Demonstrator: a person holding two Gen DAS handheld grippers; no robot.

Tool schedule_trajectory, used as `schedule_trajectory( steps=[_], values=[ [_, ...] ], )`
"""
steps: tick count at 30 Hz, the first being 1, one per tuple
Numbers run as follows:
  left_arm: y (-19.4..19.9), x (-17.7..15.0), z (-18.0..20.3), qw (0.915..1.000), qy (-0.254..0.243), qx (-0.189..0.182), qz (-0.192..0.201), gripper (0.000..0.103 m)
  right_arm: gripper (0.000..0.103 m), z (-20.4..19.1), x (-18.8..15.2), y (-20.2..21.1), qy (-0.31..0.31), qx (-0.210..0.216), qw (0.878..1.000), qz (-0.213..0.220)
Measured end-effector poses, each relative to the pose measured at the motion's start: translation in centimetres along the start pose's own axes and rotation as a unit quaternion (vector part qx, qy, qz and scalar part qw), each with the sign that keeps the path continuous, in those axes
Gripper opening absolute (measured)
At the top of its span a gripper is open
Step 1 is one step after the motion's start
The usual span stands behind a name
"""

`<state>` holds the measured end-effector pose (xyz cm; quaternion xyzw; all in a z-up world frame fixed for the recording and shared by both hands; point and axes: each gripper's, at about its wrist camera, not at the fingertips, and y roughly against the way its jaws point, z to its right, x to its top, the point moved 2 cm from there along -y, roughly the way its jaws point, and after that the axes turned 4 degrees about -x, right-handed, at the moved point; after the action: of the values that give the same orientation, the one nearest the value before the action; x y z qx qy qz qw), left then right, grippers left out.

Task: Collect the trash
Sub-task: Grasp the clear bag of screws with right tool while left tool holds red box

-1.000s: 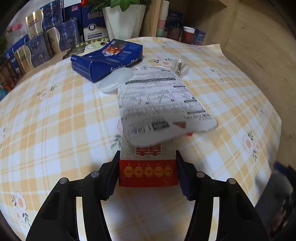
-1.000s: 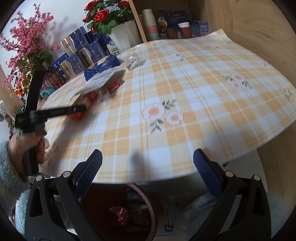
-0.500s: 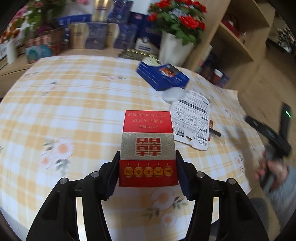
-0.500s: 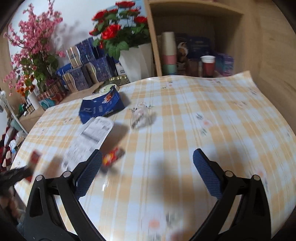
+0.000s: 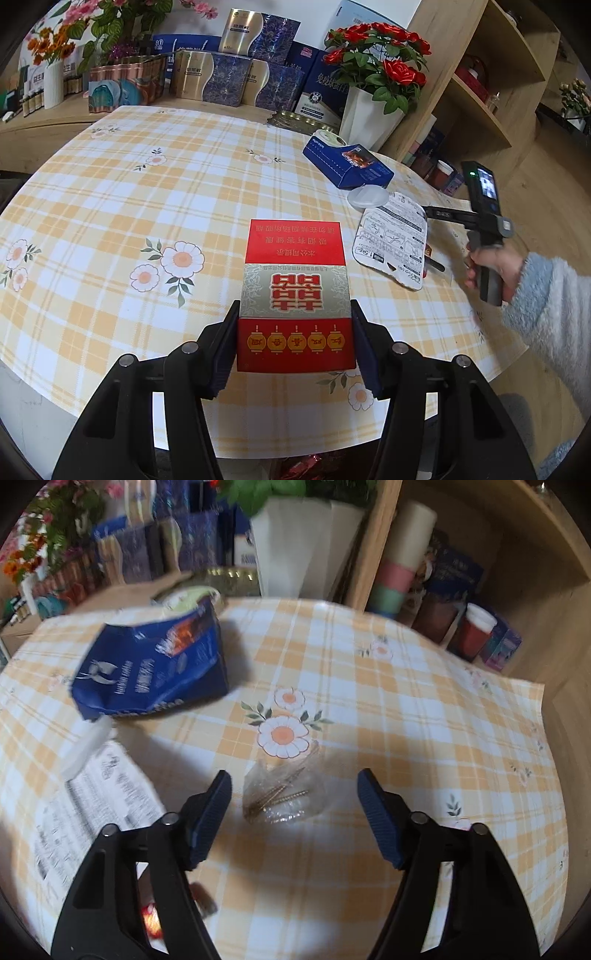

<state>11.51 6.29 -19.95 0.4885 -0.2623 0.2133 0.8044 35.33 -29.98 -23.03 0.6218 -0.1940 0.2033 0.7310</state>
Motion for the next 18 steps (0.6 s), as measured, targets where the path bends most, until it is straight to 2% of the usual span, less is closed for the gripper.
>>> schedule_trajectory(
  steps=[3, 8, 14, 18],
  values=[
    [0.0, -0.2, 0.1, 1.0000, 0.000, -0.005, 0.000, 0.055, 0.045, 0.6, -0.2, -0.6, -0.029, 0.016, 0.999, -0.021],
    [0.5, -0.3, 0.6, 0.9998, -0.005, -0.016, 0.007, 0.055, 0.042, 1.0, -1.3, 1.9, -0.051, 0.049, 0.997, 0.008],
    [1.5, -1.2, 2.3, 0.9991, -0.024, -0.033, 0.008, 0.055, 0.042, 2.0, -4.4, 8.5, -0.074, 0.108, 0.989, 0.072],
    [2.1, -2.2, 3.8, 0.9981, -0.040, -0.046, 0.003, 0.055, 0.042, 2.1, -8.3, 14.1, -0.085, 0.145, 0.980, 0.105]
  ],
)
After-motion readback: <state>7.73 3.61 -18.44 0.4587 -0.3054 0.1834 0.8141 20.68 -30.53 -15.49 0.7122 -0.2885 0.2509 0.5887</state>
